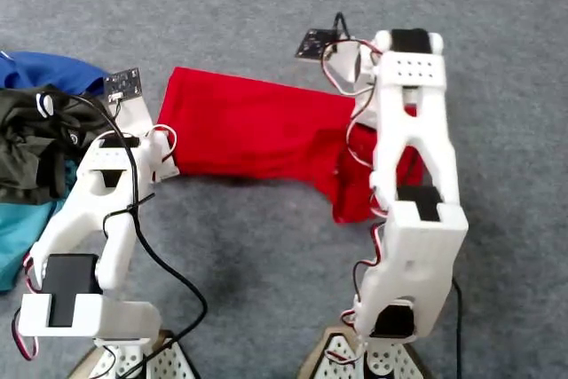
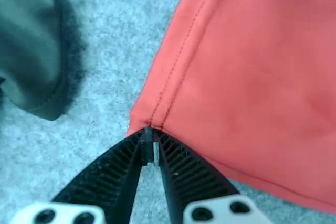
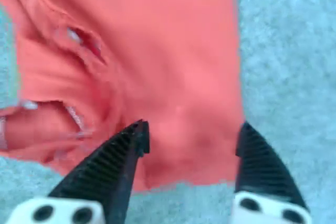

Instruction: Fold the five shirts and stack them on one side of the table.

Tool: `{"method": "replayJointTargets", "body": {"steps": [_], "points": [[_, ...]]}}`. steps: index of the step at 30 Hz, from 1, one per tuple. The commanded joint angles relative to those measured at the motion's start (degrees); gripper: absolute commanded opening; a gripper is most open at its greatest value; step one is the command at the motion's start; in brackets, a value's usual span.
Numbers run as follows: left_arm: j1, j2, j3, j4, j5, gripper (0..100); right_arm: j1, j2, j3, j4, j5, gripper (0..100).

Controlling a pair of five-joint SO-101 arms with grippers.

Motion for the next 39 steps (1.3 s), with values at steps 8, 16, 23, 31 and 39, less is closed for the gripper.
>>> {"method": "replayJointTargets", "body": {"steps": [8,16,23,31,39], "points": [[-0.2,-0.2,-2.5,0.2,0.3,2,0.7,-12.4,0.2,12.2,0.5,30.6],[-0.3,-0.2,-2.5,0.2,0.3,2,-5.1,-35.8,34.8,8.8,0.0,21.3],[-0.3,-0.2,-2.5,0.2,0.3,2,-15.1,-50.9,63.3,-3.0,-6.8,22.2],[-0.3,-0.2,-2.5,0.2,0.3,2,-18.8,-51.7,76.4,-12.6,-10.2,29.1],[-0.3,-0.2,-2.5,0.2,0.3,2,-18.7,-51.6,85.1,-19.3,-10.3,29.2]]}}
